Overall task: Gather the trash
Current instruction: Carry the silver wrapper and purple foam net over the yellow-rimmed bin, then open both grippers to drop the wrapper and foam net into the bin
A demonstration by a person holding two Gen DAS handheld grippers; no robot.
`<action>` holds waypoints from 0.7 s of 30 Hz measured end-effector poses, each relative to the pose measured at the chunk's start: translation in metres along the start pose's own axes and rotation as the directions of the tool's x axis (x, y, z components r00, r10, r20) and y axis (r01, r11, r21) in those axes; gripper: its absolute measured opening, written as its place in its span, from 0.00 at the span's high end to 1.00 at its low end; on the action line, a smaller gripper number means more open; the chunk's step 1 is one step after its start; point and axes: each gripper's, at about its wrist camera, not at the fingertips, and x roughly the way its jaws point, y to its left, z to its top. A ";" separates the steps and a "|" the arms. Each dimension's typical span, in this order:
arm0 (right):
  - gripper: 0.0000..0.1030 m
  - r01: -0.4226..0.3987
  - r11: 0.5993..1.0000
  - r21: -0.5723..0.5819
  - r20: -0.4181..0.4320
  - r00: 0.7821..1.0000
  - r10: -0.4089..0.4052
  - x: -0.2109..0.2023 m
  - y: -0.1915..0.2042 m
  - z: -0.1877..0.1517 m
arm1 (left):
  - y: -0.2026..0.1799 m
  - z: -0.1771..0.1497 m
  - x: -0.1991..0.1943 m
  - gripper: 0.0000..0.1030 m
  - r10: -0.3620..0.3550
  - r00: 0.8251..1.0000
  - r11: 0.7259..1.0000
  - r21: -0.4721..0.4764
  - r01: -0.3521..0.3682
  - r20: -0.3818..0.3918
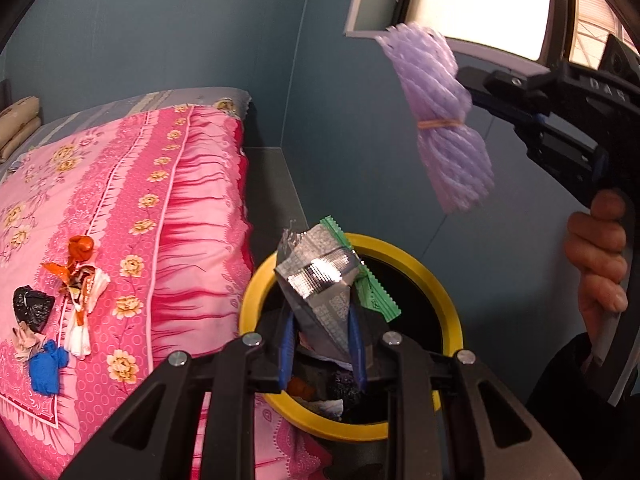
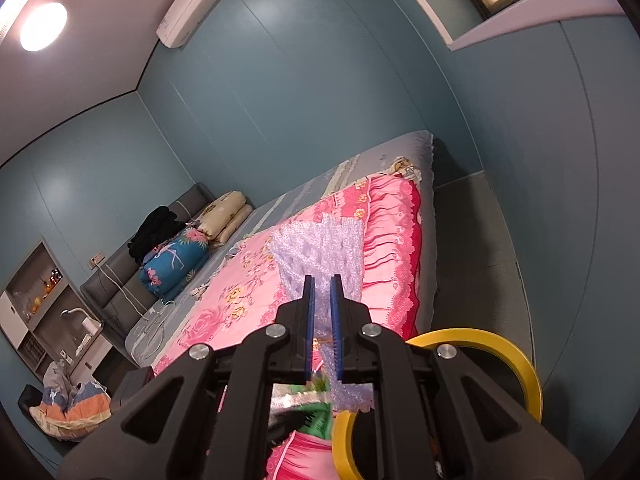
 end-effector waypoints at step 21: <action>0.56 0.015 0.999 0.044 0.007 1.000 -0.016 0.016 -0.017 -0.001 | -0.007 -0.015 0.026 0.43 -0.048 0.998 0.999 -0.018 0.047 -0.051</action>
